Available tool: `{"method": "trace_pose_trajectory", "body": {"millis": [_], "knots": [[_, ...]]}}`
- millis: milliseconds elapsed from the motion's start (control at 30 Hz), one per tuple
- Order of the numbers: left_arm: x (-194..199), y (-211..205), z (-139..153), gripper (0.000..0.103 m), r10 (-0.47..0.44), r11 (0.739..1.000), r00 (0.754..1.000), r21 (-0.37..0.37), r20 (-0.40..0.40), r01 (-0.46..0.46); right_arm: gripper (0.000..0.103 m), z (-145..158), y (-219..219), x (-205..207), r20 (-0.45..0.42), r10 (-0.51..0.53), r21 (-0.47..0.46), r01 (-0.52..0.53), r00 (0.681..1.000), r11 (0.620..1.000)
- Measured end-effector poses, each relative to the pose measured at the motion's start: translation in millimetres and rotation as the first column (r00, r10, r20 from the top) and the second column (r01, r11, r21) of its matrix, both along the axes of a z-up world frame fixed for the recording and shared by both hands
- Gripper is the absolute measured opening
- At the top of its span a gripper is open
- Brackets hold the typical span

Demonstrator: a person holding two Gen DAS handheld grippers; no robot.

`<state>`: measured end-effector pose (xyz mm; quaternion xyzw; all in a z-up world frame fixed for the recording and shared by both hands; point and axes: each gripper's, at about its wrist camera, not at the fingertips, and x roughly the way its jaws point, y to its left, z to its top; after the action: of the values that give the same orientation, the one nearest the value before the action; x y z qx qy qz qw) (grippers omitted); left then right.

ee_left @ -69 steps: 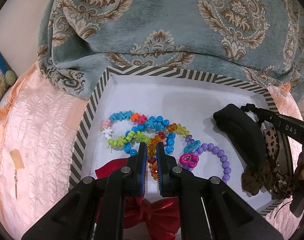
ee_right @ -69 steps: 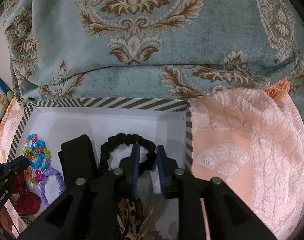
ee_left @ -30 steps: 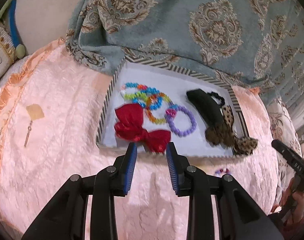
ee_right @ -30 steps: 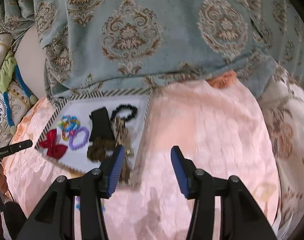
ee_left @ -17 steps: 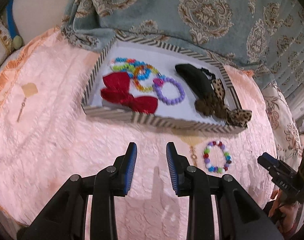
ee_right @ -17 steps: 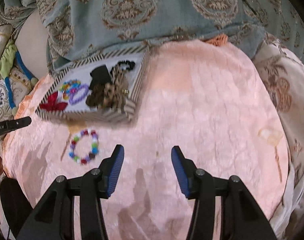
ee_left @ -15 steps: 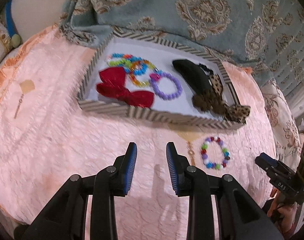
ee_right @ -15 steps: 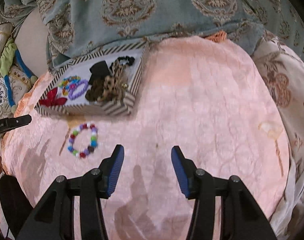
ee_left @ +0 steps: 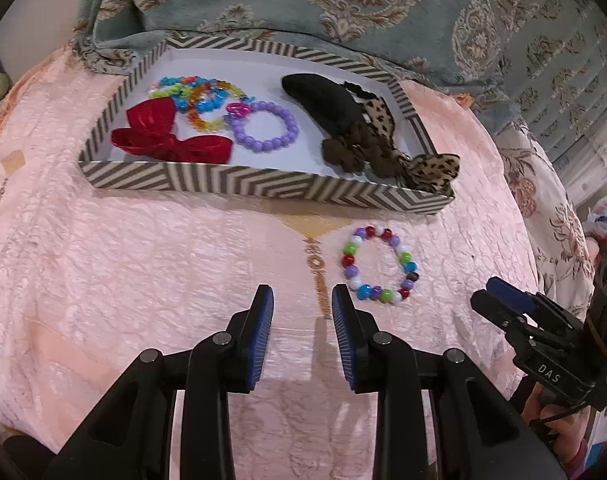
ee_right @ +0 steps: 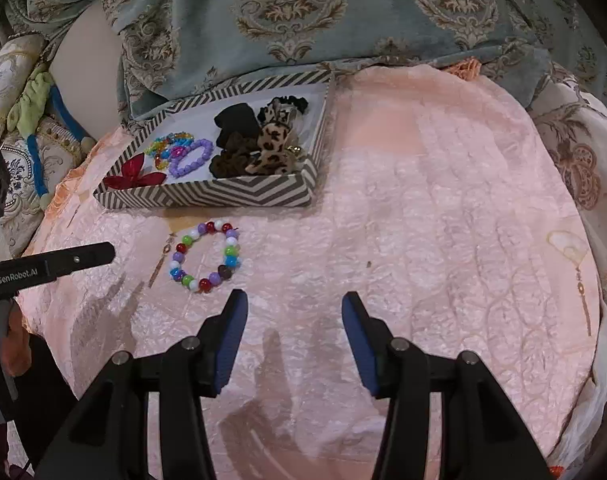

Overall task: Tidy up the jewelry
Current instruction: 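Withdraw both tools from the tray toward the white and red bead bracelet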

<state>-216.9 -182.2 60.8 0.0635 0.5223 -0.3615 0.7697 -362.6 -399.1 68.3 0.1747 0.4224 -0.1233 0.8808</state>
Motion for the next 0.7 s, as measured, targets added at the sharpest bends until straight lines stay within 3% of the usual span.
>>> {"method": "trace_pose_trajectory", "body": {"millis": [267, 700], "knots": [[-3.1, -8.1, -2.1, 0.014, -0.017, 1.0, 1.0, -0.002, -0.012, 0.017, 0.051, 0.1, -2.5, 1.3, 0.002, -0.008, 0.006, 0.008, 1.0, 1.0], [-4.6, -19.1, -8.9, 0.014, -0.031, 0.998, 0.999, 0.048, 0.036, 0.029, 0.051, 0.0, -2.8, 11.2, -0.002, 0.018, 0.016, -0.018, 1.0, 1.0]]}}
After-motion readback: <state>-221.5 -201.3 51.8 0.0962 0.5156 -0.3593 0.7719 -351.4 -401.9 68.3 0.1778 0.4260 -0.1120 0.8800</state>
